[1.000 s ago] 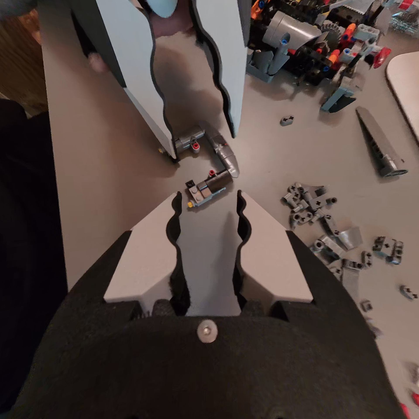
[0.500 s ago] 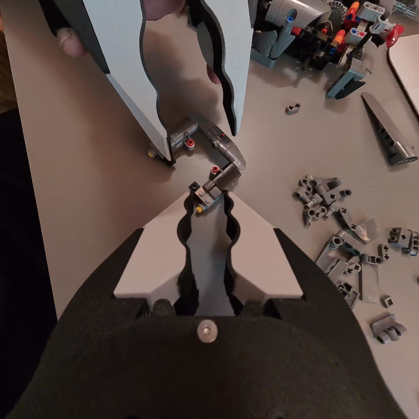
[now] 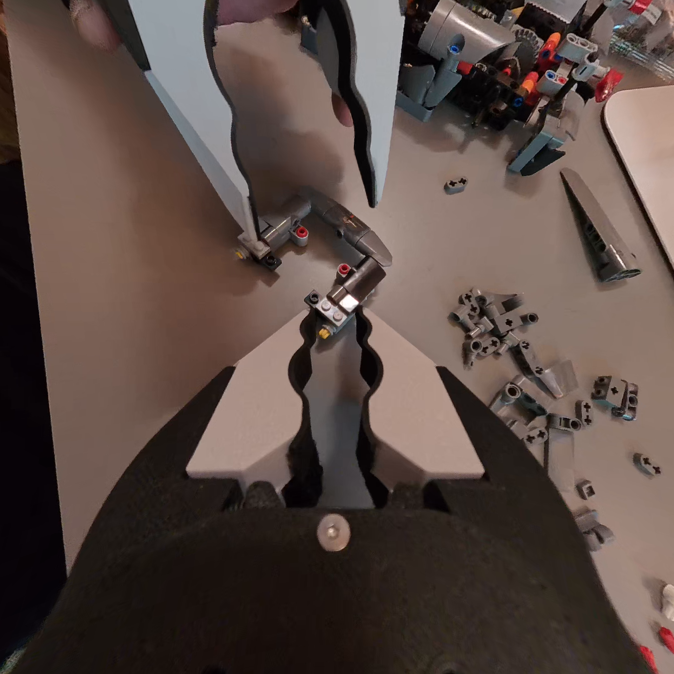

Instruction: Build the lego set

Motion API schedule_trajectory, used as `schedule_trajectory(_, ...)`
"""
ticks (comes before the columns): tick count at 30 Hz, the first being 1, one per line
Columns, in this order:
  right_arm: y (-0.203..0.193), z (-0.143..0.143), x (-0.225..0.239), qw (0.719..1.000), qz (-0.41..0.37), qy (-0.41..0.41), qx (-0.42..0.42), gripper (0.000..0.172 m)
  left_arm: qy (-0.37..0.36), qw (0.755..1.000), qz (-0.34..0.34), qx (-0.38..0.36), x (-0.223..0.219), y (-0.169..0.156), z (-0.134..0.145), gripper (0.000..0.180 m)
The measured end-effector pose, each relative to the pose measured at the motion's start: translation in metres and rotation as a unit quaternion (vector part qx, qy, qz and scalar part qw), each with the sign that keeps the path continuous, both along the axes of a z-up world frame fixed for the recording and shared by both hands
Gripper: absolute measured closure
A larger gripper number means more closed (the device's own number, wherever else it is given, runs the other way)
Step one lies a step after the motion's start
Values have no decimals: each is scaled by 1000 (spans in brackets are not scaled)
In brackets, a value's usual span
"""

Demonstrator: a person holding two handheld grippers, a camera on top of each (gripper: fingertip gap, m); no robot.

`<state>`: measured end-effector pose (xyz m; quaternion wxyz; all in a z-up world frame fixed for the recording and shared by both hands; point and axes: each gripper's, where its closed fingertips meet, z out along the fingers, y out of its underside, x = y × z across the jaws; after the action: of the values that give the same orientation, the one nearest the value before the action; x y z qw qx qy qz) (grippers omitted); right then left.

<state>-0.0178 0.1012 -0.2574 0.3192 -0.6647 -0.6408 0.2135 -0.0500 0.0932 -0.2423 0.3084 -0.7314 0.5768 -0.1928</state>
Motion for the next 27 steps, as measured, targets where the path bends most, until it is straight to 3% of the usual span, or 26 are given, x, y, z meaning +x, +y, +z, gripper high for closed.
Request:
schedule_trajectory(1, 1, 2, 0, 1000, 3, 3, 0, 153, -7, 1000, 2, -1, 0, 1, 3, 123)
schedule_trajectory(10, 12, 14, 5, 998, 37, -8, 59, 153, -54, 998, 25, 35, 4, 17, 17, 123)
schedule_trajectory(18, 12, 14, 8, 991, 105, -21, 76, 153, 26, 981, -41, 186, 6, 19, 10, 124)
schedule_trajectory(27, 3, 5, 7, 976, 198, -54, 73, 154, 12, 986, -75, 151, 2, 6, 14, 103)
